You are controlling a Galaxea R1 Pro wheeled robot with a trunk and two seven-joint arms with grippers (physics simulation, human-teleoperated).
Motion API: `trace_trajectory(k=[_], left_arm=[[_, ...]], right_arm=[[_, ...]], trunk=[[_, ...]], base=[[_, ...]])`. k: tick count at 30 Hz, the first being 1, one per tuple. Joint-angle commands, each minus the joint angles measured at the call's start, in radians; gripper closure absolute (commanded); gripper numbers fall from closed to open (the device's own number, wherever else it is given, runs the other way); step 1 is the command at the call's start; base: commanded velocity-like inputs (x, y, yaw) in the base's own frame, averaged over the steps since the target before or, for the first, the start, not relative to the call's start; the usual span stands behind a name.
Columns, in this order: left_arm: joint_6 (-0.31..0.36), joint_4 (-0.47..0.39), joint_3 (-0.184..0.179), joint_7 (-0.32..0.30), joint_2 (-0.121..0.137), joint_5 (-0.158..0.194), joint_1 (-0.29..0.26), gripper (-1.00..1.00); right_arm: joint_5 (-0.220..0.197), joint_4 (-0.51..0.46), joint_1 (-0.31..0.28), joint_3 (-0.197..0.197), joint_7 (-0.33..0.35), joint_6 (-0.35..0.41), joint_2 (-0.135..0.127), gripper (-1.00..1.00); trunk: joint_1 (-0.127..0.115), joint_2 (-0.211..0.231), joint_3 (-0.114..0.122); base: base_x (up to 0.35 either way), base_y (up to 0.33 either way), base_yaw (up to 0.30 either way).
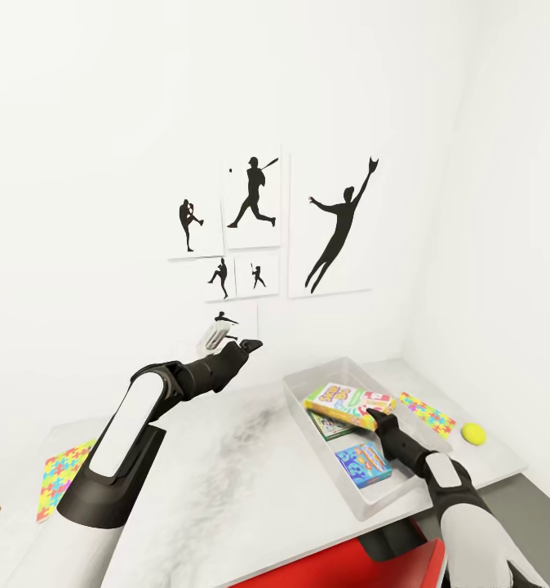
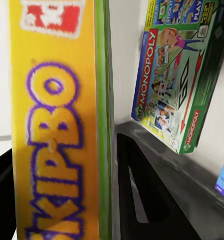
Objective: Put all the toys in the child's room - the three board games (two on the bed and one on the table), the two jigsaw puzzles on the table, and the tennis ball on the table - inside the toy box on the table in the child's room.
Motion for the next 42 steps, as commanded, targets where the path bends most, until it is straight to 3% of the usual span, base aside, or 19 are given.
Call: trace_trajectory(k=[1,24,42], left_arm=[[-0.001,-0.001,-0.001,0.008,0.001,0.008,-0.001,-1.0],[-0.001,-0.001,-0.001,0.008,0.001,0.008,-0.001,-1.0],[-0.001,-0.001,-0.001,0.008,0.001,0.008,-0.001,-1.0]], right_arm=[[-0.006,-0.001,-0.002,-0.008,0.002,0.008,0.001,1.0],[-0.024,0.003,-0.025,-0.008,-0.015,-0.02,-0.006,1.0],[-0.023,0.075,-0.031,-0.007,-0.021,-0.077,-0.007,1.0]], trunk=[[0.0,-0.001,-0.001],[0.0,-0.001,-0.001],[0.0,-0.001,-0.001]], base=[[0.0,0.0,0.0],[0.0,0.0,0.0],[0.0,0.0,0.0]])
